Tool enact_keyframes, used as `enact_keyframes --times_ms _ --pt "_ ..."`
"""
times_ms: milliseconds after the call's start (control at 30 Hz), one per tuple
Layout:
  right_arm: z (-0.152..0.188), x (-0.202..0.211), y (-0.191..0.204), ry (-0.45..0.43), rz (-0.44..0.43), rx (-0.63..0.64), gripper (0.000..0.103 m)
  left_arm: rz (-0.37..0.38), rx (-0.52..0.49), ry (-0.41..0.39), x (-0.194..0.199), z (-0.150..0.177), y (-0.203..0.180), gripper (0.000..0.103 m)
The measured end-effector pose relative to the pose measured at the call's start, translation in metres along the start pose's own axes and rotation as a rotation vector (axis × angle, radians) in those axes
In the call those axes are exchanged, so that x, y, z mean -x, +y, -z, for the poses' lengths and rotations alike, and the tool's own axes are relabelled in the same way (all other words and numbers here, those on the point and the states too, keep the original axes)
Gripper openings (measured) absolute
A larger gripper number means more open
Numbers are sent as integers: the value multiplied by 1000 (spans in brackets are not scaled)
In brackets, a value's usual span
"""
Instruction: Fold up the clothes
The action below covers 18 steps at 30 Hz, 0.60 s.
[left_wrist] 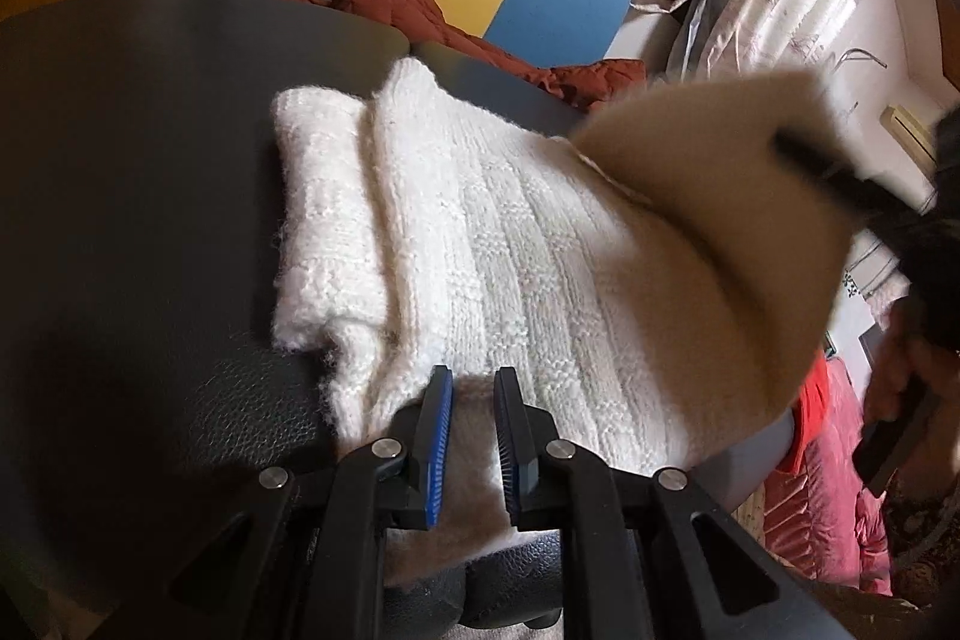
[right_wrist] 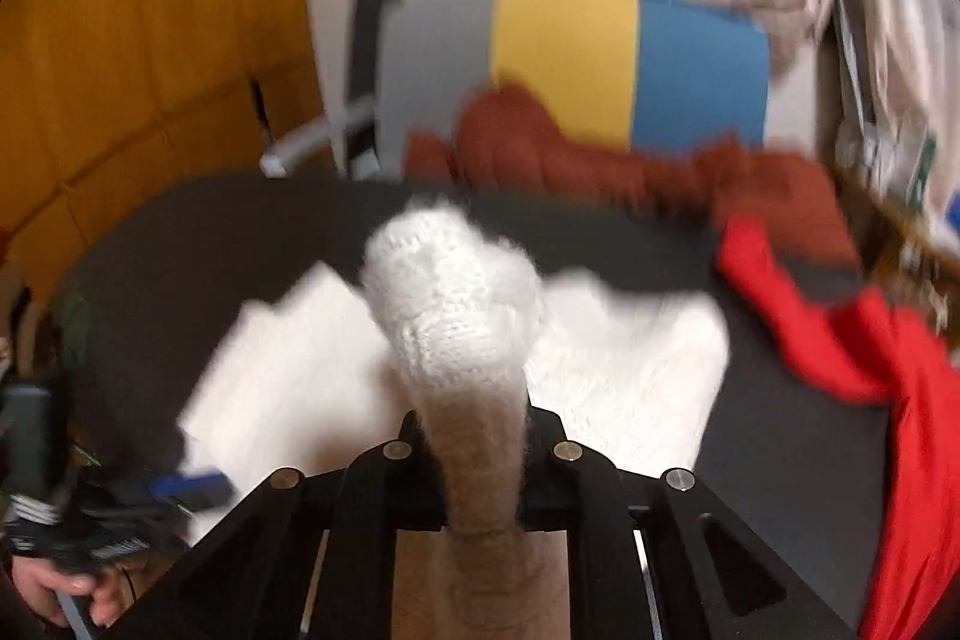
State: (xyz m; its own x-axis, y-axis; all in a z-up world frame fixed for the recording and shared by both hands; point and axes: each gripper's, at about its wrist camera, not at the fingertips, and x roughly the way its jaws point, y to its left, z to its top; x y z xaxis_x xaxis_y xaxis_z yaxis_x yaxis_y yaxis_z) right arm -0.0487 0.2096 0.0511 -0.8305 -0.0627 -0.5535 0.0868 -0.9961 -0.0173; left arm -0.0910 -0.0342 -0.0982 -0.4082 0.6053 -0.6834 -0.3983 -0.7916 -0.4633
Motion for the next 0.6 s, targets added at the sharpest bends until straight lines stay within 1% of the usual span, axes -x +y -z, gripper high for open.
enact_keyframes --times_ms 67,133,200,267,333,367,400,433,467,500,533,567,600 --pt "0 21 33 -116 -66 144 14 18 3 -1 0 0 2 13" --pt "10 27 70 -165 -114 324 14 60 32 -5 2 1 8 14" --pt "31 15 104 -135 -157 507 14 131 104 -11 6 1 22 14" --pt "59 -2 125 -77 -204 636 14 233 218 -19 10 5 44 14" --pt "83 -11 134 -29 -220 699 15 321 306 -17 12 9 62 13" --pt "94 -13 135 -18 -222 721 17 350 328 -15 13 10 67 14" --pt "98 -16 132 -9 -230 716 21 366 334 -13 14 11 69 14" --pt "99 -19 129 -1 -238 702 25 383 338 -10 14 12 70 17" --pt "100 -20 125 13 -252 675 36 406 347 -6 15 12 71 20" --pt "100 -19 121 21 -265 653 47 433 365 -3 15 12 72 22" --pt "100 -15 119 23 -278 636 54 463 390 1 15 12 74 23" --pt "100 -10 116 20 -292 619 63 492 419 5 14 12 77 25" --pt "101 -5 113 15 -307 601 69 519 452 9 14 13 82 26"
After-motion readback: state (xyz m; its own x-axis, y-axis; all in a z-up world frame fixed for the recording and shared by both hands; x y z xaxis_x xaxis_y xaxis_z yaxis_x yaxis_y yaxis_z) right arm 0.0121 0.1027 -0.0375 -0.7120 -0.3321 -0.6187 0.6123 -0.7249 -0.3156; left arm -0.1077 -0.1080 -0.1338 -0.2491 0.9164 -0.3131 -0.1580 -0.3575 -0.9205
